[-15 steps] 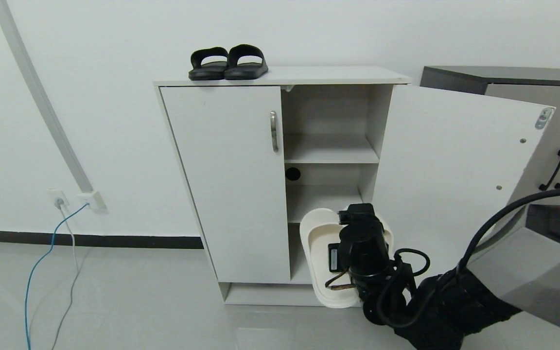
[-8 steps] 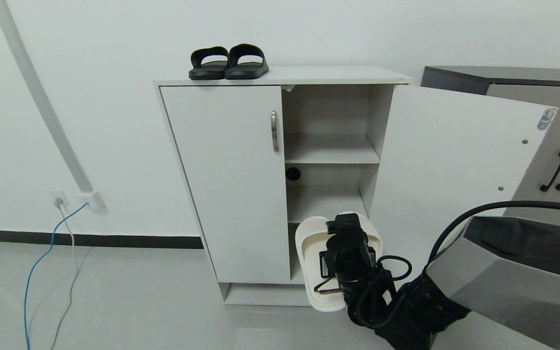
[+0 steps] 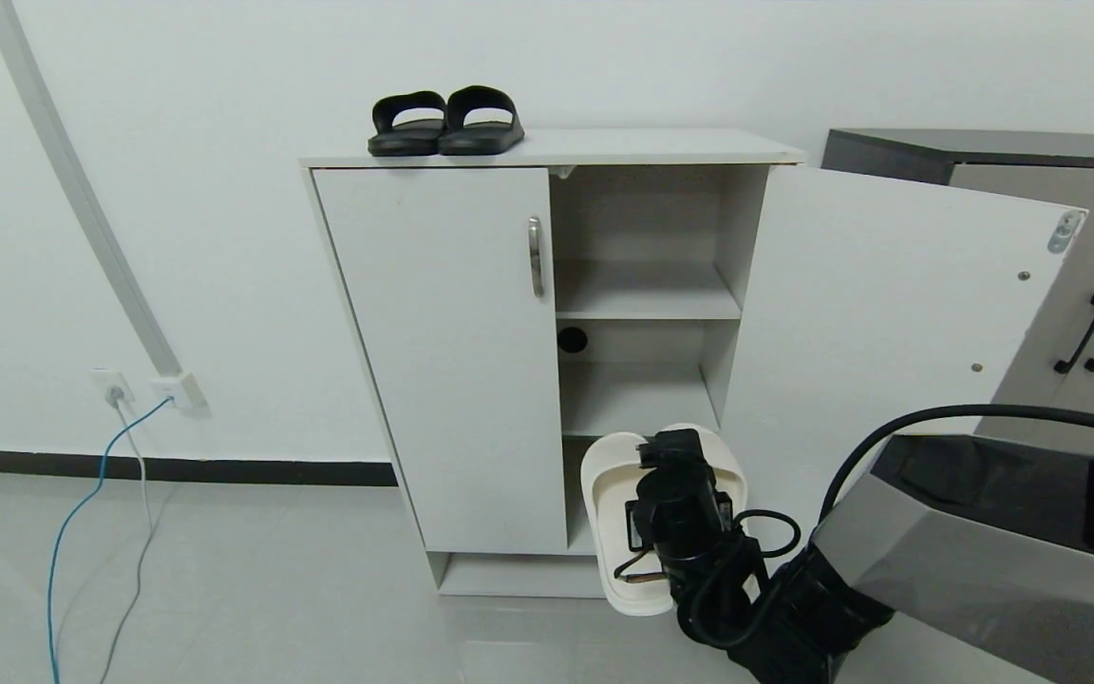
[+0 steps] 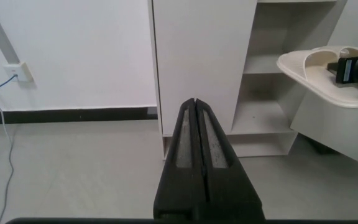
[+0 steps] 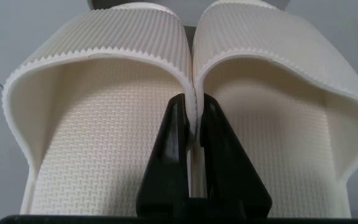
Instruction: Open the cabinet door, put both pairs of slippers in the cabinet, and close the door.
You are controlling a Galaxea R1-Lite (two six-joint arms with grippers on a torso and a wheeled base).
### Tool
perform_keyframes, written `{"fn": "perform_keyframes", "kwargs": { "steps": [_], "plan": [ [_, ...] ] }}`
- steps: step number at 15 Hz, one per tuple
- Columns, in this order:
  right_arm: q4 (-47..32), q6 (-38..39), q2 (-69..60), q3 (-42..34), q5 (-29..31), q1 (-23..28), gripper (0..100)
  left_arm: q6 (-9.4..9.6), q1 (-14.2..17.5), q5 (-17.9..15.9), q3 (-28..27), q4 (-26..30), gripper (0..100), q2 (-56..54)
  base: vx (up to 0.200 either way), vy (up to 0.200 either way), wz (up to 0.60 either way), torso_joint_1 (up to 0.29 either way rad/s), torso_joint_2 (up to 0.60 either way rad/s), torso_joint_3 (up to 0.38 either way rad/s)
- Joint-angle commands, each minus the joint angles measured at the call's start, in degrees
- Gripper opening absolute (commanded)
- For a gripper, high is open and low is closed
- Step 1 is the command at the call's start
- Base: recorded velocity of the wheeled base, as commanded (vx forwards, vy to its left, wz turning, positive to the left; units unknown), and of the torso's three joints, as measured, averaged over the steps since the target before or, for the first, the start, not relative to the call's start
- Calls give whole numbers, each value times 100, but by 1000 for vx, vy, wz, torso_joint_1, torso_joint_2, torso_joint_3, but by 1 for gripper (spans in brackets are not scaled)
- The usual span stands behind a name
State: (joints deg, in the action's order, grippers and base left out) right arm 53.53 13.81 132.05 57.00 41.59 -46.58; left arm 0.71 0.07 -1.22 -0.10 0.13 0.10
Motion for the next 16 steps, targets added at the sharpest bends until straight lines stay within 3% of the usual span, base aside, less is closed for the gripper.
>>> {"fn": "perform_keyframes", "kwargs": {
  "steps": [1, 6, 13, 16],
  "plan": [
    [8, -1, 31, -5, -2, -9, 0, 0, 1, -1, 1, 4, 0, 17, 0, 0, 0, 0, 0, 0],
    [149, -19, 190, -5, 7, -9, 0, 0, -16, -1, 1, 4, 0, 52, 0, 0, 0, 1, 0, -20],
    [158, -10, 295, 4, 7, 9, 0, 0, -7, 8, 1, -5, 0, 8, 0, 0, 0, 2, 3, -182],
    [606, -186, 559, 57, 15, 0, 0, 8, -7, 8, 1, -5, 0, 8, 0, 0, 0, 6, 1, -194]
  ]
}}
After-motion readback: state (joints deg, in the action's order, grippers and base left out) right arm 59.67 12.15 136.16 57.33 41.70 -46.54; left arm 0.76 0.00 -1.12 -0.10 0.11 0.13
